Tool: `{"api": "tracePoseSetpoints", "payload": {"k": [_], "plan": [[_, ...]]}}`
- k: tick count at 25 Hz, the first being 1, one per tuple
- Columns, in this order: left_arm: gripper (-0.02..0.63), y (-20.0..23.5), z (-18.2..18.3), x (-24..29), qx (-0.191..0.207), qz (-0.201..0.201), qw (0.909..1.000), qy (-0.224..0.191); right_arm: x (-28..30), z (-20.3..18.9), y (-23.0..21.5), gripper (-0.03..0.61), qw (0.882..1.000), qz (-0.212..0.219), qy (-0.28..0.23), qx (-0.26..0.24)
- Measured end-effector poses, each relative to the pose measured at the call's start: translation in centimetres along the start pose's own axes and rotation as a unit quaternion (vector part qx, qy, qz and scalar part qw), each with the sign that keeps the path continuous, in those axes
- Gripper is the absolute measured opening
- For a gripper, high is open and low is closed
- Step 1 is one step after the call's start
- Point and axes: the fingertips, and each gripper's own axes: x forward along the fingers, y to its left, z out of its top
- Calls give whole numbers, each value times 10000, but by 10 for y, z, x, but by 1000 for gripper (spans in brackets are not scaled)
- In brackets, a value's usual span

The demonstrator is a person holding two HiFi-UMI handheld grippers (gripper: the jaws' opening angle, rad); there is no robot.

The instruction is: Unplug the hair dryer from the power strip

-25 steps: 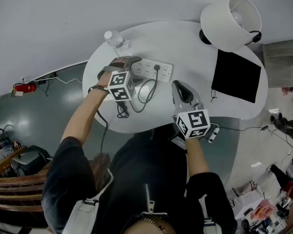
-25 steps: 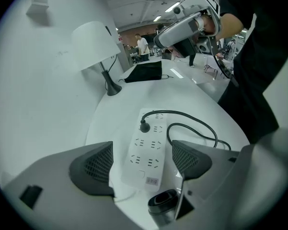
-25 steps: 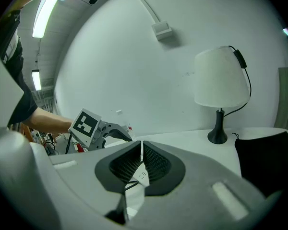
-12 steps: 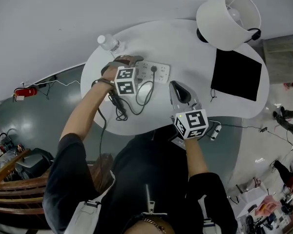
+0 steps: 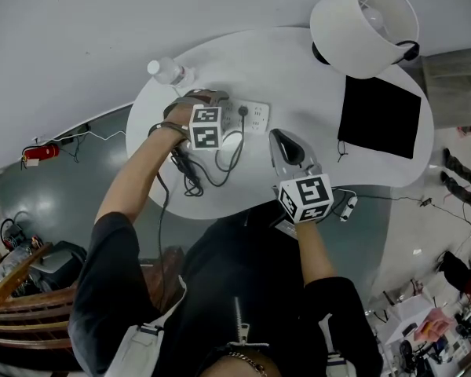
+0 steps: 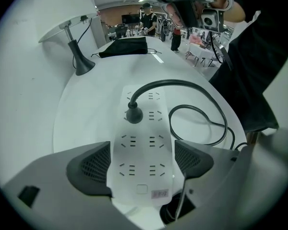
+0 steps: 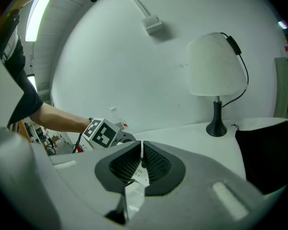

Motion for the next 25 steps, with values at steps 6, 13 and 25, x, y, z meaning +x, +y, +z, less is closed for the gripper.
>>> {"api": "tracePoseSetpoints", "payload": {"k": [6,13,25], "plan": [[397,2,-1,7,-21,-52,10000,71,3,-1,0,11,10000,23,41,34],[397,1,-1,10,-27,-176,9998,79,11,-5,-2,11,9999,69,129,49],[397,2,-1,11,19,-265,9996,131,33,-21,-10,11,9987,264,398,-157]]}}
